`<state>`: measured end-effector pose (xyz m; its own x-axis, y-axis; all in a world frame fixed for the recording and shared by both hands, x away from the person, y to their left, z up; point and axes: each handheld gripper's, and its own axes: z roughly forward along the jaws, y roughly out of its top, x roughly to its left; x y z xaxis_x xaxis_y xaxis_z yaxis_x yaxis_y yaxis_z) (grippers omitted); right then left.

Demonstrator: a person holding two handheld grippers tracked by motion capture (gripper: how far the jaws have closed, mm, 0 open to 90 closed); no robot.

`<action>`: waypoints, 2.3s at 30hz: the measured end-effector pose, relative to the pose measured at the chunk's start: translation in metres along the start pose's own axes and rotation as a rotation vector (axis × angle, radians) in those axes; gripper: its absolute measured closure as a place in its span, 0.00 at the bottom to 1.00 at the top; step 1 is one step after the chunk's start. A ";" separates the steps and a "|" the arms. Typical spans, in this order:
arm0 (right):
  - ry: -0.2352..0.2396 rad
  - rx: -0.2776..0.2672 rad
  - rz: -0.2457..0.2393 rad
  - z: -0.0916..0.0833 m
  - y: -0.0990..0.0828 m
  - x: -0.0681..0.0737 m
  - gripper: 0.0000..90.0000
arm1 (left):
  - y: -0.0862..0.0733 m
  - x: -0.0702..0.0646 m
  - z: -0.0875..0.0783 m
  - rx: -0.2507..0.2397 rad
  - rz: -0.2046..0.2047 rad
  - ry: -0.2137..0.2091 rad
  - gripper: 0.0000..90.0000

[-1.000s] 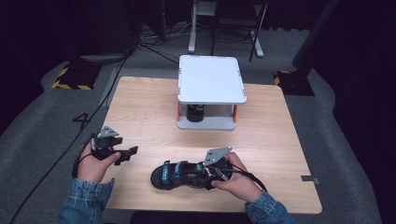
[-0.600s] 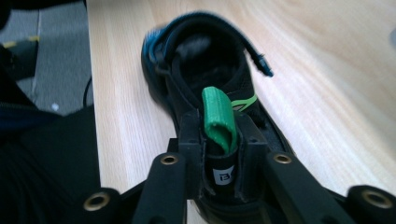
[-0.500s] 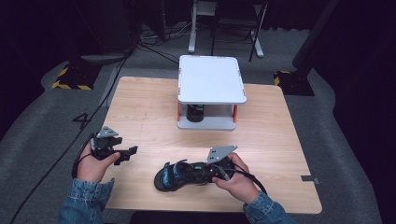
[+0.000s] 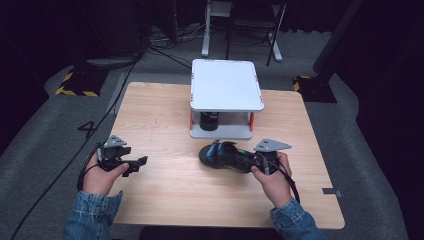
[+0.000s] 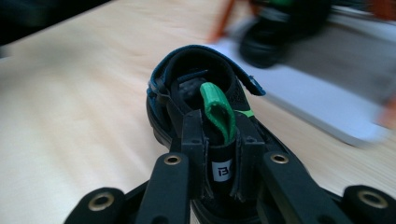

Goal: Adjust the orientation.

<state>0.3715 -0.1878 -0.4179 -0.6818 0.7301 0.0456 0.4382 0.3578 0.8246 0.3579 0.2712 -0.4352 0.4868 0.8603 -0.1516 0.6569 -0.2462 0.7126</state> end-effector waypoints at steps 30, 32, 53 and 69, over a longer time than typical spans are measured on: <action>0.189 0.269 -0.002 0.012 -0.013 0.037 0.65 | 0.004 -0.002 0.006 0.006 0.014 -0.014 0.27; 0.189 0.240 -0.016 0.004 -0.009 0.038 0.63 | 0.005 -0.003 0.007 0.006 0.007 -0.014 0.27; 0.104 0.283 0.048 0.000 -0.019 0.028 0.60 | 0.007 -0.005 0.012 0.018 0.018 -0.022 0.27; 0.024 0.173 -0.017 -0.013 -0.007 0.019 0.90 | 0.007 -0.004 0.013 0.016 0.014 -0.019 0.27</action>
<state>0.3481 -0.1840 -0.4155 -0.7032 0.7094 0.0479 0.5194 0.4665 0.7159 0.3679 0.2603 -0.4388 0.5070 0.8479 -0.1548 0.6587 -0.2653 0.7041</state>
